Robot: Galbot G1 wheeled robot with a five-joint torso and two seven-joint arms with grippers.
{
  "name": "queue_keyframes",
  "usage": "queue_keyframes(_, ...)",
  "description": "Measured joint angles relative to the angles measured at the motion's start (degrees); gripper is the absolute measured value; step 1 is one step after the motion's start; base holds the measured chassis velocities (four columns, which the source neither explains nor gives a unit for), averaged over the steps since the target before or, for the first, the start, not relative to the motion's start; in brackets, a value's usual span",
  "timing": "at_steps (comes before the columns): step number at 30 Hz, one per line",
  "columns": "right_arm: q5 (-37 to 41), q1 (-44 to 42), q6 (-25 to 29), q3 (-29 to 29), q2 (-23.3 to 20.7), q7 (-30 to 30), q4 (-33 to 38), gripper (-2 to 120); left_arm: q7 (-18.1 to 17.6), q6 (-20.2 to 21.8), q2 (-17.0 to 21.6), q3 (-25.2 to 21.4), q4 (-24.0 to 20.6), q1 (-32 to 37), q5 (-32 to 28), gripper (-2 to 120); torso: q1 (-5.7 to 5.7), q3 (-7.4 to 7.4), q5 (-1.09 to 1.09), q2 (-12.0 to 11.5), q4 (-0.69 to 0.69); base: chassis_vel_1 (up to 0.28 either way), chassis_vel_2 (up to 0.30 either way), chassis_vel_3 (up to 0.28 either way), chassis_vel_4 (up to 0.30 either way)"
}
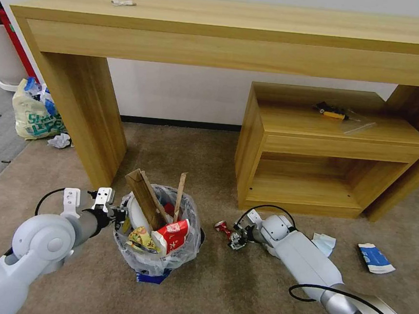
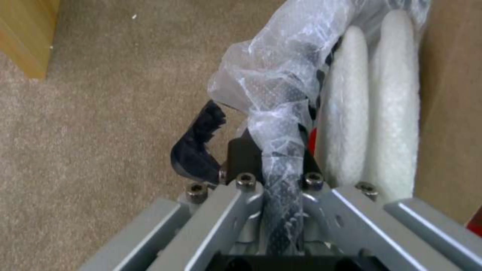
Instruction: Pick up the trash bin and place the garbage on the floor into it.
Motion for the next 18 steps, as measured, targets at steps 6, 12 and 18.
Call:
queue_keyframes(6,0.8,0.2,2.5,0.3,0.8,0.3,-1.7,76,-0.1,0.0,0.4,-0.1,-0.5,0.4,-0.1,0,0.0,0.0,0.0,0.0,0.0,0.0,0.0,0.0,0.0)
queue_keyframes(12,0.8,0.2,2.4,0.3,0.8,1.4,-1.8,67,-0.2,0.0,0.3,-0.2,-0.7,0.5,-0.1,0,0.0,0.0,0.0,0.0,0.0,0.0,0.0,0.0,0.0)
queue_keyframes(18,0.8,0.0,1.8,0.4,0.7,1.8,-1.6,48,-0.2,0.0,0.3,-0.3,-0.7,0.7,-0.1,0,0.0,0.0,0.0,0.0,0.0,0.0,0.0,0.0,0.0)
